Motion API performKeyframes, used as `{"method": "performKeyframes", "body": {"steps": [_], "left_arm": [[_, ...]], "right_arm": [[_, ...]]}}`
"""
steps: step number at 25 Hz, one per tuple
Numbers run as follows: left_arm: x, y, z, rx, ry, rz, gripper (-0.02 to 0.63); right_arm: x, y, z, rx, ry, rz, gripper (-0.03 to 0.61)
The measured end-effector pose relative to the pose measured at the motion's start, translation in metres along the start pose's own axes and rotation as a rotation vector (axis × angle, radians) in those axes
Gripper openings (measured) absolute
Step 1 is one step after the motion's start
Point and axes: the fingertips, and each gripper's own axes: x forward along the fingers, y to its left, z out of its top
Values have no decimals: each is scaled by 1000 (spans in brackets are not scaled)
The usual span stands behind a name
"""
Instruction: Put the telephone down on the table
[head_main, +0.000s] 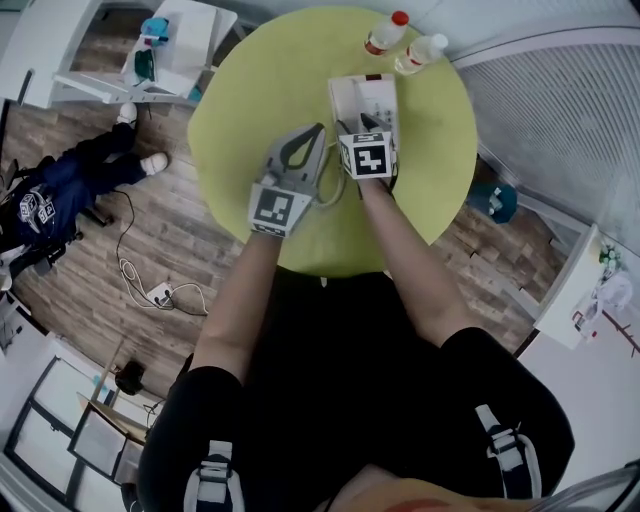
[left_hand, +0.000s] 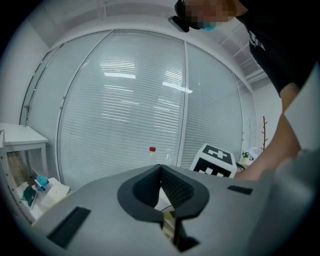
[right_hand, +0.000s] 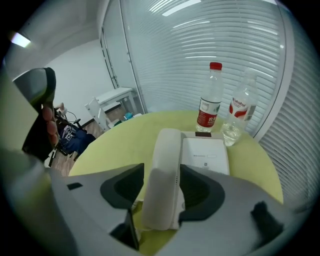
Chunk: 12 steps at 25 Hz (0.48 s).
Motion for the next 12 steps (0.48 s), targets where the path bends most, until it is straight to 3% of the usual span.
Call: {"method": "performKeyframes", "body": {"steps": [12], "left_arm": [[-3, 12, -15, -35, 18, -10, 11]], "right_arm": [[23, -2, -17, 43, 71, -57, 215]]}}
